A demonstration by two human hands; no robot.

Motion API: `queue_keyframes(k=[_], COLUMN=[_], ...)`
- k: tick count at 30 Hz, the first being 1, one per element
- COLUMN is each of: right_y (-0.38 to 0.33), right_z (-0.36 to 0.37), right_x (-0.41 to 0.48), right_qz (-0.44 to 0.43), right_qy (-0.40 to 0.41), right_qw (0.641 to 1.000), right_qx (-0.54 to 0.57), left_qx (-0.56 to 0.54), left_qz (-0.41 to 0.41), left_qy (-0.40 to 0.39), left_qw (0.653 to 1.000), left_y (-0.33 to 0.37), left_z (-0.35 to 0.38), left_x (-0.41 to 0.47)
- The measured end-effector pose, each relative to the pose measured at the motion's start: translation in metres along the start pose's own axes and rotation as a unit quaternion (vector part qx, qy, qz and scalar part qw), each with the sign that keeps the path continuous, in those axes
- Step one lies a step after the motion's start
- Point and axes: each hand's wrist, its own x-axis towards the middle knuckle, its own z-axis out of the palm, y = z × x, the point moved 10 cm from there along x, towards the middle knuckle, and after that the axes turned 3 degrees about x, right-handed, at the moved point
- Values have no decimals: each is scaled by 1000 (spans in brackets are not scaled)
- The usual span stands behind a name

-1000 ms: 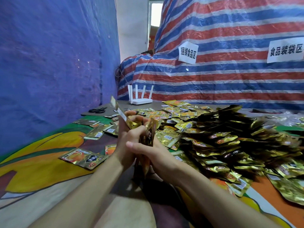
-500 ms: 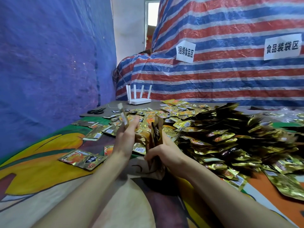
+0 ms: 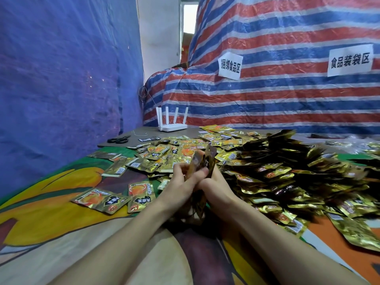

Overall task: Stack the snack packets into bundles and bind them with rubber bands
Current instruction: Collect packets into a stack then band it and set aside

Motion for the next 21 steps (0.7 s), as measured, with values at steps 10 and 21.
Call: queue_keyframes(k=[10,21], right_y=[-2,-10], right_z=[13,24], right_x=[-4,-1], right_qz=[-9,-73], right_qy=[-97,-128], right_qw=[992,967], right_qx=[-84,-207], left_qx=[-59,-70], left_qz=[74,121], left_qy=[10,30], left_qw=[995,990], left_y=[14,25], left_z=[-7,-5], left_x=[-1,-7])
